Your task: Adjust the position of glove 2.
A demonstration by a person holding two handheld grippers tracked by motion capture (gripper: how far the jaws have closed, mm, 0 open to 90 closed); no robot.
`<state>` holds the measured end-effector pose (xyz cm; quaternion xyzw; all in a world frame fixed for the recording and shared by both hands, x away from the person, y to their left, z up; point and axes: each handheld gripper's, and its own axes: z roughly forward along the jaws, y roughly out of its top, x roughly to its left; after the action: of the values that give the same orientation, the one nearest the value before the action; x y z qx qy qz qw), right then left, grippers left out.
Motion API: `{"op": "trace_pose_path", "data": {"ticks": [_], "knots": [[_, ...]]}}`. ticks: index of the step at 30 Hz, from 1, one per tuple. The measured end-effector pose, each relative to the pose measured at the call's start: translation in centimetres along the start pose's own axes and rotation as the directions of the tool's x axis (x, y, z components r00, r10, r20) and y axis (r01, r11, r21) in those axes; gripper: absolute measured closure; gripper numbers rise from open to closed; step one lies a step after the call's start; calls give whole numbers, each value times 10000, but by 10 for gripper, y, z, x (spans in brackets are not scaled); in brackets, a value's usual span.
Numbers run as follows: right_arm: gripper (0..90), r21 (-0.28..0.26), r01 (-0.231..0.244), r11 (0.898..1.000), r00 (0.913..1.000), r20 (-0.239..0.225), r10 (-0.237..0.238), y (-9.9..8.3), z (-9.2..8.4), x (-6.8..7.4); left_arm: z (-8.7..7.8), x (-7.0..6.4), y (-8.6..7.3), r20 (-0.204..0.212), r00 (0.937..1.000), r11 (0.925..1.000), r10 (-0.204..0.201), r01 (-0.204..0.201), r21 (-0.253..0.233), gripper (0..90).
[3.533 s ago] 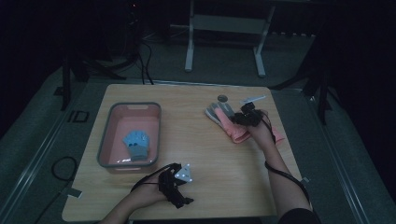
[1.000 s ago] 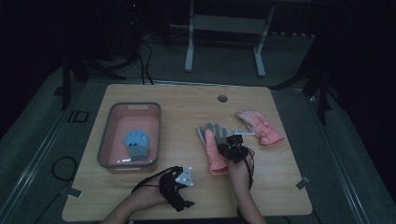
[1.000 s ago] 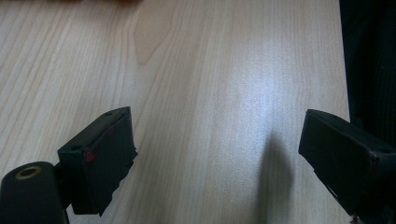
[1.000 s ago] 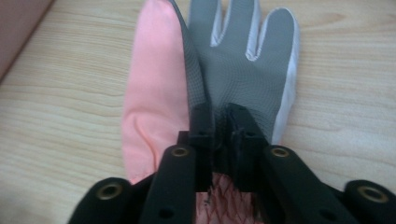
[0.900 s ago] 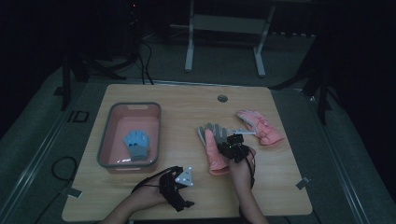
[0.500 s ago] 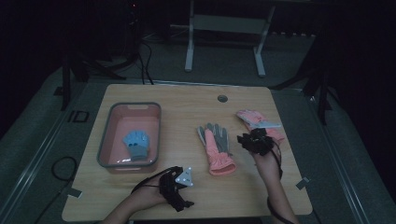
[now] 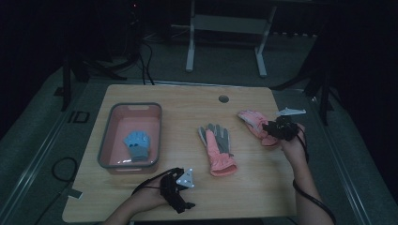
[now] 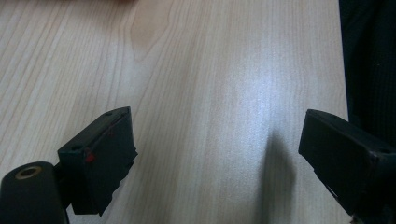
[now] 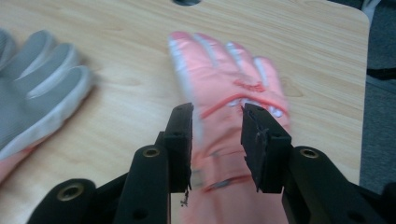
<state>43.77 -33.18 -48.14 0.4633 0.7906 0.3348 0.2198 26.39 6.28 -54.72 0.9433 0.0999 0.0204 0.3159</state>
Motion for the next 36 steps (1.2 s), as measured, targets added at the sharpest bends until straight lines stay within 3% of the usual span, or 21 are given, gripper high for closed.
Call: {"op": "trace_pose_path", "data": {"ticks": [1, 3, 13, 16, 18, 21, 23, 24, 27, 31, 36], "knots": [[605, 16, -195, 9998, 9997, -153, 195, -1, 9, -11, 0, 0, 0, -4, 10000, 10000, -20, 20, -11, 108], [598, 125, -239, 9996, 9995, -222, 242, -2, 17, -18, 1, 0, 0, 3, 10000, 10000, -20, 20, 28, 108], [589, 753, -258, 9968, 9967, -742, 314, -9, 49, -26, 1, 0, -2, -29, 10000, 10000, -50, 50, 76, 108], [633, 688, -304, 9972, 9962, -797, 359, -12, 51, -26, 1, 0, -2, -16, 10000, 10000, -52, 52, 68, 108], [735, 746, -241, 9969, 9974, -666, 291, -12, 51, -26, 2, 0, -2, -8, 10000, 10000, -54, 54, 83, 108], [807, 892, -123, 9959, 9984, -535, 172, -11, 52, -24, 2, 0, -2, -28, 10000, 9999, -68, 68, 99, 108], [807, 915, -142, 9957, 9984, -524, 190, -11, 52, -23, 2, 0, -2, -28, 10000, 9999, -68, 68, 99, 108], [860, 1036, -131, 9945, 9982, -567, 190, -11, 52, -23, 2, 1, -2, -50, 9999, 9999, -131, 132, 97, 108], [888, 1058, -215, 9942, 9991, -341, 252, -9, 51, -21, 1, 1, -2, -53, 9999, 9999, -130, 130, 63, 108], [895, 920, -899, 9917, 9958, -77, 910, -6, 44, -17, 1, 1, -2, -86, 9999, 9999, -105, 106, 72, 108], [895, 1021, -1080, 9889, 9940, 304, 1054, -3, 31, -4, -1, 1, -2, -93, 9999, 9999, -112, 112, 1, 108]]}}
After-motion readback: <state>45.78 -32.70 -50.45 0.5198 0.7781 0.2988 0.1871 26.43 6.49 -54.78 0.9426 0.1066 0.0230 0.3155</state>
